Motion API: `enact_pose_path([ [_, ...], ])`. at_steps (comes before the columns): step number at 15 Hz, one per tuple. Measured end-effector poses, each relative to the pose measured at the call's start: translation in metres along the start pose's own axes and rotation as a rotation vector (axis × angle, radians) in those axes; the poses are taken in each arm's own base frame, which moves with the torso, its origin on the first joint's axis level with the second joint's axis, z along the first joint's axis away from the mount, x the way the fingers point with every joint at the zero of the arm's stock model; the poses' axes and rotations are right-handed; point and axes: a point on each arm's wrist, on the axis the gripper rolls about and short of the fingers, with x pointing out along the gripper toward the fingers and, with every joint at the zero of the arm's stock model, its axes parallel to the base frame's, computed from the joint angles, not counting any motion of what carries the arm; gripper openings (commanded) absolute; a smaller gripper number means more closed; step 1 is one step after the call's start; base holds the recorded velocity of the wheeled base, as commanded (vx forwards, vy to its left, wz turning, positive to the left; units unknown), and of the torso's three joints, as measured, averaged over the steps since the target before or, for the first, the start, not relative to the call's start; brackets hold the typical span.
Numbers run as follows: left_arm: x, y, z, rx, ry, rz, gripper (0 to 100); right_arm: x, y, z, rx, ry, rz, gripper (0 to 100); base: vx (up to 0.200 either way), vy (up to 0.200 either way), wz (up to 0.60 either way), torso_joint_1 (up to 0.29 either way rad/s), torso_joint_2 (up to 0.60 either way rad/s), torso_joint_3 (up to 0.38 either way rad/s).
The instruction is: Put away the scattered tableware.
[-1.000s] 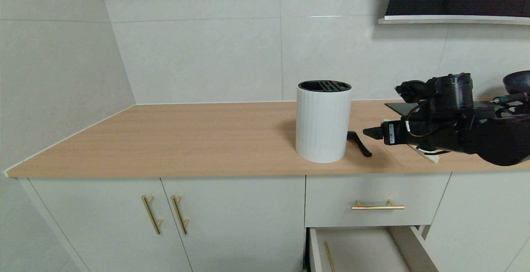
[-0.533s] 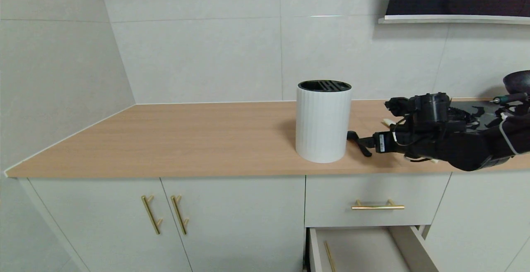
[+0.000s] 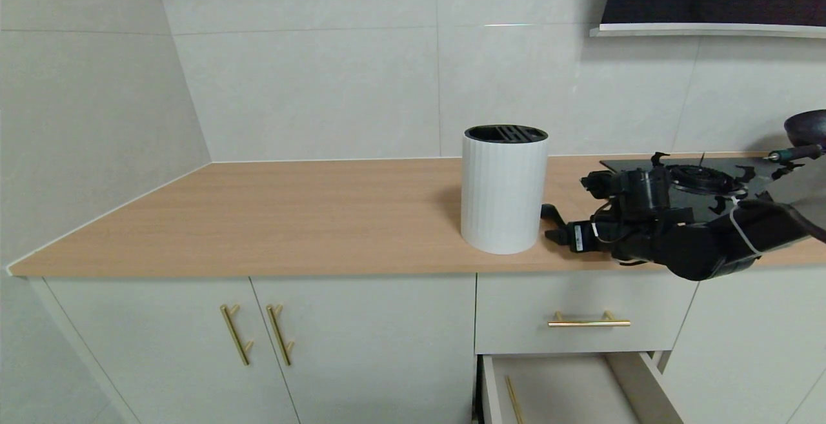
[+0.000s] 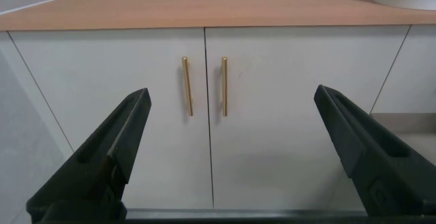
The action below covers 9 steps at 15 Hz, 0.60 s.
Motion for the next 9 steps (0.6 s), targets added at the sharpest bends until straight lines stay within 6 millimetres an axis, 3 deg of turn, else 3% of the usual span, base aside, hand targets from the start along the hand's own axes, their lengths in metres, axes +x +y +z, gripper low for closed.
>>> enact_pose_path([
  [4, 0.0, 0.0, 0.0, 0.0, 0.0, 0.001, 100, 0.0043, 0.0008, -0.0032, 0.003, 0.008, 0.001, 100, 0.0, 0.0, 0.0, 0.0, 0.0, 0.0],
  [5, 0.0, 0.0, 0.0, 0.0, 0.0, 0.0, 100, 0.0048, 0.0008, -0.0037, 0.003, 0.009, 0.002, 0, 0.0, 0.0, 0.0, 0.0, 0.0, 0.0],
  [9, 0.0, 0.0, 0.0, 0.0, 0.0, 0.001, 100, 0.0059, 0.0014, -0.0047, 0.002, 0.012, 0.004, 0, 0.0, 0.0, 0.0, 0.0, 0.0, 0.0],
])
